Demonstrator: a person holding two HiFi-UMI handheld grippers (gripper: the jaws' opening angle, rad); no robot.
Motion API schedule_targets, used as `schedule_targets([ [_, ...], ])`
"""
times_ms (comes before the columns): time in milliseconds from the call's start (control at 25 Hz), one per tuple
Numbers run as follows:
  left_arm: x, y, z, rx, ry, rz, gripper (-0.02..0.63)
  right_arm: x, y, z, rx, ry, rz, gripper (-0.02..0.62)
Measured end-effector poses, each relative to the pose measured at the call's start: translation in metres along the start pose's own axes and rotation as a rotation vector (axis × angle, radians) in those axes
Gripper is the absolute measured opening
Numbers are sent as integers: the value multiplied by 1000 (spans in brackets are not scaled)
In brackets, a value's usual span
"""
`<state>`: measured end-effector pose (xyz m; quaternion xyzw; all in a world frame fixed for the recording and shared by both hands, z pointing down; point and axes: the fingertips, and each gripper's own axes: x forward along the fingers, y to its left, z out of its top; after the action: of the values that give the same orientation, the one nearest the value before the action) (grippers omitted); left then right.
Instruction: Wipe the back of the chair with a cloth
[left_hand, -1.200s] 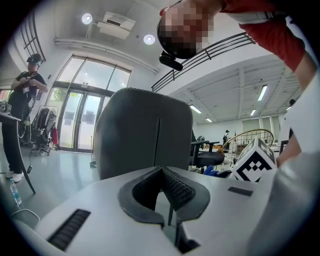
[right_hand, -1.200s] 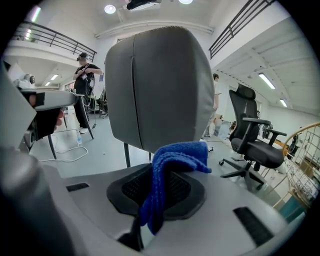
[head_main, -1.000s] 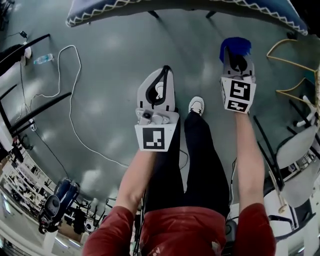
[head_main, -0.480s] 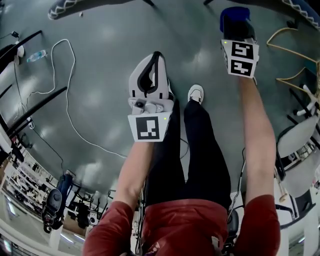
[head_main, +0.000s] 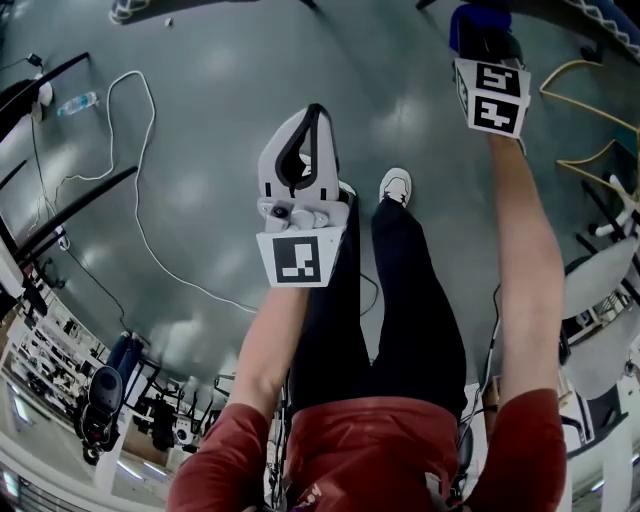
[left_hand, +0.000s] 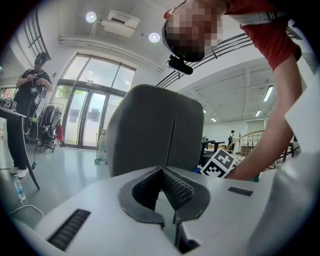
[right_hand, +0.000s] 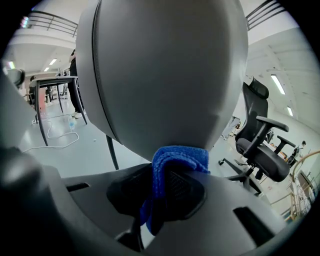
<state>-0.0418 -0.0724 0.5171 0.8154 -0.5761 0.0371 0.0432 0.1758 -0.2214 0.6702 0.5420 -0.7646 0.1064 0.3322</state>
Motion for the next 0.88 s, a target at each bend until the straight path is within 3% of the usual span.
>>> schedule_targets([
  [360,0,4,4,6,-6,-44,14,2,7,15,-20,-2,-17,61],
  [880,-22,51,2,-18,-7,-12,14,26,100,45,-152,12,106,61],
])
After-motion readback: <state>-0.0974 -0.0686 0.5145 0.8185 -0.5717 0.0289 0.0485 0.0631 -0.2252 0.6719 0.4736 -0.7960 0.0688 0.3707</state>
